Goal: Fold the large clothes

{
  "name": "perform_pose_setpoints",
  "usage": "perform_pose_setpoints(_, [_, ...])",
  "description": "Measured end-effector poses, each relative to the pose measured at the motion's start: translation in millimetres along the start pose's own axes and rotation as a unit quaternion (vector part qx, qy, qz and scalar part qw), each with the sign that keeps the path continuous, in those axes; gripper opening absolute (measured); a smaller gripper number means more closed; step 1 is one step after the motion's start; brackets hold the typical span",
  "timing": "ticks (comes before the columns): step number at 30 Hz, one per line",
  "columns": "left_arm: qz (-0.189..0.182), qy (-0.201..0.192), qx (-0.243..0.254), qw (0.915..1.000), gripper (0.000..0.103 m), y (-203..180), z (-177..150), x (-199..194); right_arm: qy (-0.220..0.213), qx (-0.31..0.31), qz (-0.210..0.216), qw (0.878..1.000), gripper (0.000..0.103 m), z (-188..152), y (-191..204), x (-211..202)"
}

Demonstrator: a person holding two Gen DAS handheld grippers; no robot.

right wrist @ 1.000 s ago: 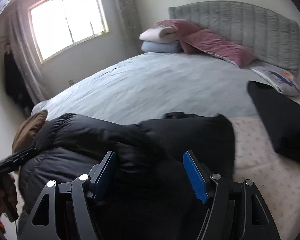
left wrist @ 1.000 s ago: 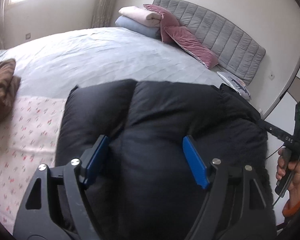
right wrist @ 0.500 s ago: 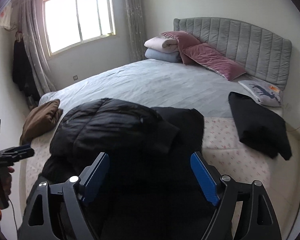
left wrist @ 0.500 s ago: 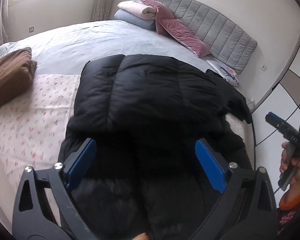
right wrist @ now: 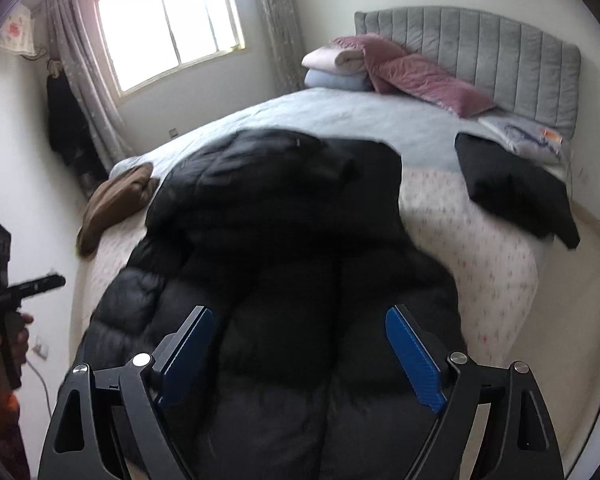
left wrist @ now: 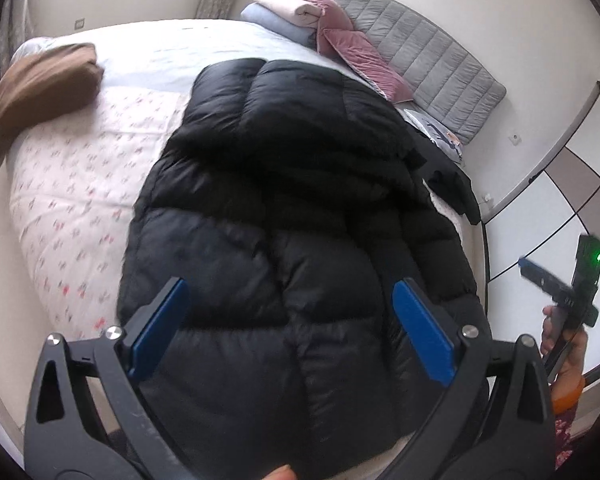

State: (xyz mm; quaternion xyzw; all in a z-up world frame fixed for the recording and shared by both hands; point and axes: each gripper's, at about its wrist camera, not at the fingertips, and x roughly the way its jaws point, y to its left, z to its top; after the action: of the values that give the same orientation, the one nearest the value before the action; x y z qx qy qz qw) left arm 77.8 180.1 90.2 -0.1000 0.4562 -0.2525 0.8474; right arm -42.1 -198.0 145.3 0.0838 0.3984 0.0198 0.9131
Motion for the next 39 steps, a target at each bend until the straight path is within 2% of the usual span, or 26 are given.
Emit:
perform_pose_setpoints(2, [0.001, 0.012, 0.000, 0.9999, 0.101, 11, -6, -2, 0.019, 0.006, 0.018, 1.000, 0.090, -21, -14, -1])
perform_pose_setpoints(7, [0.022, 0.057, 0.010, 0.9981, 0.101, 46, -19, -1, 0.062, 0.032, 0.024, 0.997, 0.090, -61, -56, 2])
perform_pose_setpoints(10, [0.003, 0.090, -0.017, 0.9958, 0.101, 73, -28, 6, 0.083, 0.078, 0.052, 0.992, 0.090, -78, -89, 6])
perform_pose_setpoints(13, [-0.045, 0.124, -0.050, 0.9900, 0.101, 93, -37, 15, 0.098, 0.121, 0.053, 0.986, 0.090, -91, -121, 12])
perform_pose_setpoints(16, [-0.078, 0.149, -0.079, 0.9827, 0.101, 111, -49, 26, 0.113, 0.178, 0.082, 0.974, 0.090, -107, -155, 22])
perform_pose_setpoints(19, [-0.087, 0.170, -0.106, 0.9759, 0.098, 129, -61, 37, 0.119, 0.216, 0.095, 0.964, 0.090, -124, -183, 36])
perform_pose_setpoints(23, [-0.094, 0.179, -0.113, 0.9726, 0.098, 142, -72, 41, 0.132, 0.273, 0.104, 0.947, 0.090, -146, -212, 58])
perform_pose_setpoints(27, [-0.111, 0.196, -0.104, 0.9687, 0.098, 145, -78, 47, 0.120, 0.318, 0.154, 0.928, 0.090, -167, -232, 76])
perform_pose_setpoints(31, [-0.161, 0.211, -0.103, 0.9587, 0.098, 140, -77, 53, 0.113, 0.357, 0.193, 0.907, 0.090, -182, -242, 92])
perform_pose_setpoints(33, [-0.175, 0.223, -0.103, 0.9535, 0.098, 138, -78, 57, 0.116, 0.373, 0.227, 0.892, 0.090, -189, -243, 100])
perform_pose_setpoints(34, [-0.180, 0.230, -0.105, 0.9504, 0.097, 136, -79, 59, 0.117, 0.381, 0.246, 0.884, 0.090, -192, -241, 102])
perform_pose_setpoints(36, [-0.194, 0.241, -0.107, 0.9448, 0.084, 133, -81, 61, 0.111, 0.380, 0.276, 0.876, 0.090, -196, -237, 101])
perform_pose_setpoints(38, [-0.201, 0.245, -0.100, 0.9431, 0.076, 125, -83, 59, 0.105, 0.368, 0.290, 0.877, 0.088, -195, -231, 94])
perform_pose_setpoints(39, [-0.209, 0.245, -0.094, 0.9422, 0.071, 120, -85, 56, 0.098, 0.356, 0.296, 0.881, 0.081, -193, -225, 88])
